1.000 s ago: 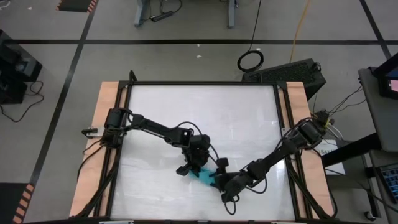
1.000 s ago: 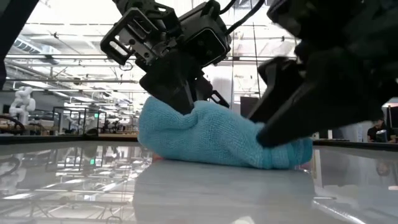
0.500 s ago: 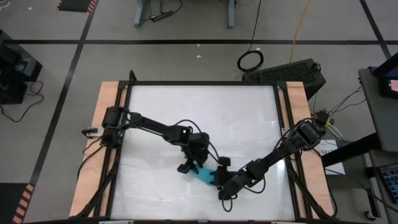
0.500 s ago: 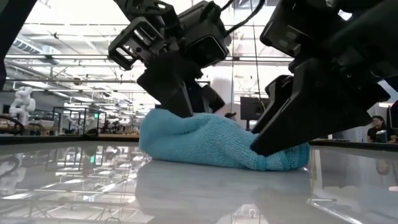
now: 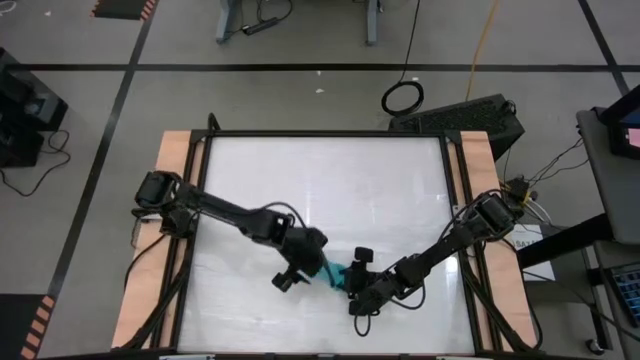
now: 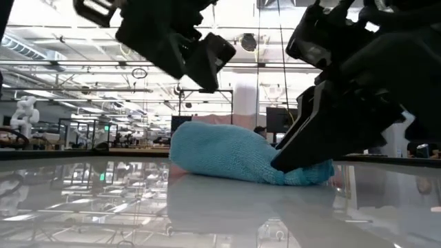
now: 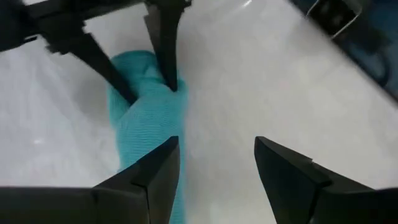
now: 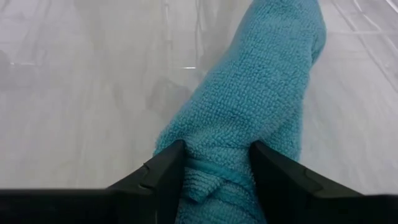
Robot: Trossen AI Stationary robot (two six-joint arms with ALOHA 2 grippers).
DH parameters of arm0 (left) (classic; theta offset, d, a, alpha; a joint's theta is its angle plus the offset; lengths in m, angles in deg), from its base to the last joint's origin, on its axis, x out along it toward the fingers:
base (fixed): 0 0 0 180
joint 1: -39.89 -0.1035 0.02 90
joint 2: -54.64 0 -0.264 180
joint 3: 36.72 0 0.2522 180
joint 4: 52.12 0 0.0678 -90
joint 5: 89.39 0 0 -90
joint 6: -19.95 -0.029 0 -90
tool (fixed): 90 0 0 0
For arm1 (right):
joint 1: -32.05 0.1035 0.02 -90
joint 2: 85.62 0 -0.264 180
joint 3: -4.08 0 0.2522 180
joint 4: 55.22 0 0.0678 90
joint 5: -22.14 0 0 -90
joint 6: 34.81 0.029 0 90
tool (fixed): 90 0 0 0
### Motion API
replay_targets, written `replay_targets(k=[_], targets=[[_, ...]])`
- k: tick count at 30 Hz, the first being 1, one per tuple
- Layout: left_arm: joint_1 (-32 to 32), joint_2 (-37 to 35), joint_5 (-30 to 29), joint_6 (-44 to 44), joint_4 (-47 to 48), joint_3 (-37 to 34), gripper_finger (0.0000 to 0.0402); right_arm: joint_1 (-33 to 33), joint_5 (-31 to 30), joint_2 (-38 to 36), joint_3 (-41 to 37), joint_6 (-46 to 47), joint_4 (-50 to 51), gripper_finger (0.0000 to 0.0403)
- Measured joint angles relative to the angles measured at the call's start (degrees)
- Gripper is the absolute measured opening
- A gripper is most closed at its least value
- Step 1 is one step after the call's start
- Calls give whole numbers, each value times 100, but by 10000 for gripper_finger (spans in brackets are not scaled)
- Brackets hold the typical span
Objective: Roll towel into tight, uniform cylinder
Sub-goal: Roll the blue towel
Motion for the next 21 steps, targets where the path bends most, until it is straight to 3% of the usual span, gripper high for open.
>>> replay_targets(k=[7,21], targets=[[205,605,-1212,-39,-133,-13,212,-54,2,4,-2,-41,-77,173],[-131,1024,-993,-32,-102,13,212,-60,98,4,-4,85,-111,173]])
